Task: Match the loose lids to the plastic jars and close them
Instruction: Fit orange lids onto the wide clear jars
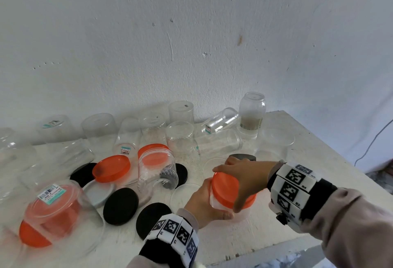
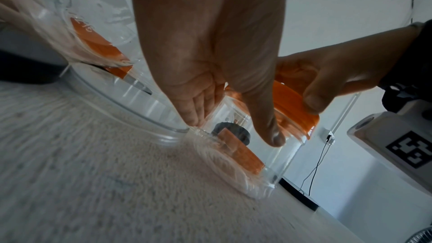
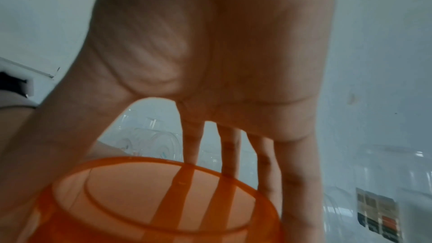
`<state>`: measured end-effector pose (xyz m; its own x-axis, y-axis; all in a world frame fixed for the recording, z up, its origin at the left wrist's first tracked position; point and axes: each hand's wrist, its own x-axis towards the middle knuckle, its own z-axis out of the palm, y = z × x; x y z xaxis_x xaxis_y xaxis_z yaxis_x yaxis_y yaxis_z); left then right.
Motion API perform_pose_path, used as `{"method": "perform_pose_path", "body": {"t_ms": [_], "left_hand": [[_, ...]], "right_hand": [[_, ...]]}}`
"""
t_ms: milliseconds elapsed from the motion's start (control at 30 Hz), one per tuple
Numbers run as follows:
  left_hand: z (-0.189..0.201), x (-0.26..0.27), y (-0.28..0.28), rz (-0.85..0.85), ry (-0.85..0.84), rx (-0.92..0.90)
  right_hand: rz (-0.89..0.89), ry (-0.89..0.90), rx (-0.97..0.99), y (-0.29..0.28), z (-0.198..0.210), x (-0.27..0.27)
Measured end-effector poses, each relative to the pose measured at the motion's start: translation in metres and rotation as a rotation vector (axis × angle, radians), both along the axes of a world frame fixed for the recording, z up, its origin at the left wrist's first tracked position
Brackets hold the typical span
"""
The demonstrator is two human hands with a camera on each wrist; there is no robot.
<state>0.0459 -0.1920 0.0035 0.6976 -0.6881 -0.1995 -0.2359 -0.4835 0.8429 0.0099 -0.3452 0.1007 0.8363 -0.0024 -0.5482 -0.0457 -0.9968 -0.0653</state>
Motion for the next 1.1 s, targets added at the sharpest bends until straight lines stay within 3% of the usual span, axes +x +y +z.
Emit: {"method": "perform_pose_path", "body": {"t_ms": [233,733,1100], "left_hand": [[-0.002,-0.001,-0.001,0.013,-0.007,-0.014],[-0.012,-0.004,0.003,0.027,-0.050,-0.084],[-0.008,-0.002,0.006,-0.026,-0.080,-0.009]], "right_hand": [[-0.015,-0.094,0.076,-0.007,-0.008,-0.005],[-0.036,-0.262,0.014,-0.007,-0.030,-0.016],[-0.079,-0.291,0.060,-0.006,-0.035,-0.023]]}}
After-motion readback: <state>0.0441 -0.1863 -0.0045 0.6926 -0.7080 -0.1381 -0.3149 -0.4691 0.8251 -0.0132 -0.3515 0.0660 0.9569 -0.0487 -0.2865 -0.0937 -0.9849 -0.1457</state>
